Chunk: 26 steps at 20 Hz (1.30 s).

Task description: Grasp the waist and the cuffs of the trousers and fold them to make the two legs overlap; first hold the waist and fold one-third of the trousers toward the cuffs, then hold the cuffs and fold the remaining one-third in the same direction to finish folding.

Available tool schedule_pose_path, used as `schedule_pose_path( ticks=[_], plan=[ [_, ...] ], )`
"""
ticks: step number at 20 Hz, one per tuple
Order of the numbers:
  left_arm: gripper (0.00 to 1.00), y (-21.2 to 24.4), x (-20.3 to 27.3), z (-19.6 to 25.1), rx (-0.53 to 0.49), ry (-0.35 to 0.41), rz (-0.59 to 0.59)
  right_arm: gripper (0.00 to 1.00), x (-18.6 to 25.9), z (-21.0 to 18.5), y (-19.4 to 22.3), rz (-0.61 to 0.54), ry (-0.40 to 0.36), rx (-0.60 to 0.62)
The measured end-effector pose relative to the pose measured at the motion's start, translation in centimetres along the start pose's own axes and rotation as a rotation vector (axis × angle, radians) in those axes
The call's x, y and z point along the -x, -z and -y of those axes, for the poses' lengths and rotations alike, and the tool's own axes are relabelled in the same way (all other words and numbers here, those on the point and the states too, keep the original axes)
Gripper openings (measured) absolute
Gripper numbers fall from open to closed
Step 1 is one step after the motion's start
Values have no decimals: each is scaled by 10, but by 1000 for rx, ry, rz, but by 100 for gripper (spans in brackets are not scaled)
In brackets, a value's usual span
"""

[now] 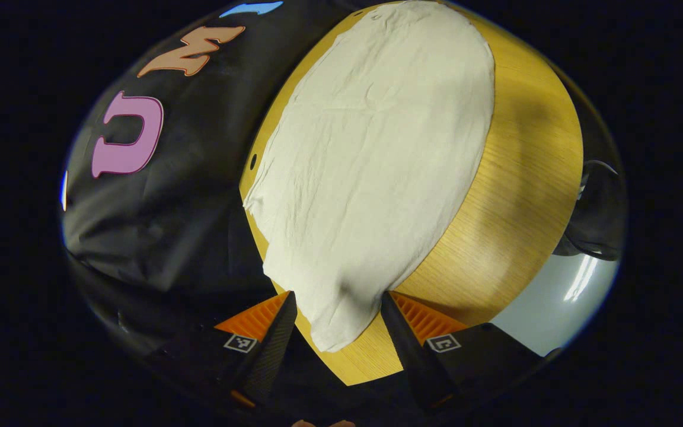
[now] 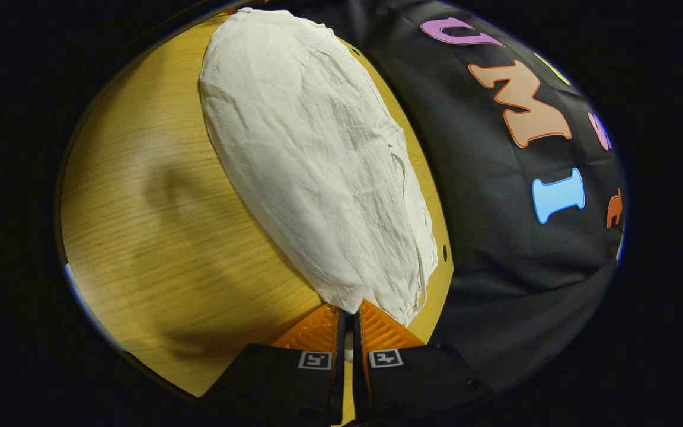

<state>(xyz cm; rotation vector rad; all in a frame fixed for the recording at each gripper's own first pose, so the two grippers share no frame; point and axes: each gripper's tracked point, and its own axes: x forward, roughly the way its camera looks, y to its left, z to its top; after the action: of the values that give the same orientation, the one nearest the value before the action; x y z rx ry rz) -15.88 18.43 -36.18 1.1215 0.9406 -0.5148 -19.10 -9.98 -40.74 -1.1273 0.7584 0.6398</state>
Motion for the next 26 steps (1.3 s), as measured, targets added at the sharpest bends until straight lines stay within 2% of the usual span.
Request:
schedule_pose_path(
  ticks=[4, 6, 7, 8, 9, 10, 11, 16, 18, 21, 25, 26],
  plan=[
    [83, -4, -16, -10, -12, 7, -8, 9, 0, 0, 0, 2, 11, -7],
    [75, -4, -23, -9, -29, 21, -18, 8, -1, 0, 1, 2, 17, -8],
    [63, -4, -24, -6, -36, 29, -25, 8, -1, 0, 1, 0, 17, -8],
    [55, -4, -26, -4, -38, 35, -28, 9, -1, 0, 1, -2, 15, -9],
    [41, -4, -26, -1, -30, 41, -30, 9, -2, 0, 1, -3, 10, -15],
    [35, -4, -26, 0, -10, 45, -32, 9, -1, 1, 1, -4, 1, -23],
    [24, -4, -28, 0, 13, 44, -32, 9, -2, 1, 1, -2, -7, -32],
    [0, 0, -32, 0, 81, -11, -53, 9, -2, 3, 1, 11, -7, -5],
    [0, -2, -32, 0, 123, -23, -58, 11, 0, 10, 3, 2, 4, -39],
    [0, -8, -29, -4, 269, -18, -72, 10, 2, 31, 3, 3, 61, -91],
    [1, -27, -22, -27, 415, -86, -50, 5, 7, 67, -10, 32, 141, -108],
    [0, -29, -24, -38, 437, -100, -51, 8, 7, 76, -14, 41, 157, -117]
  ],
)
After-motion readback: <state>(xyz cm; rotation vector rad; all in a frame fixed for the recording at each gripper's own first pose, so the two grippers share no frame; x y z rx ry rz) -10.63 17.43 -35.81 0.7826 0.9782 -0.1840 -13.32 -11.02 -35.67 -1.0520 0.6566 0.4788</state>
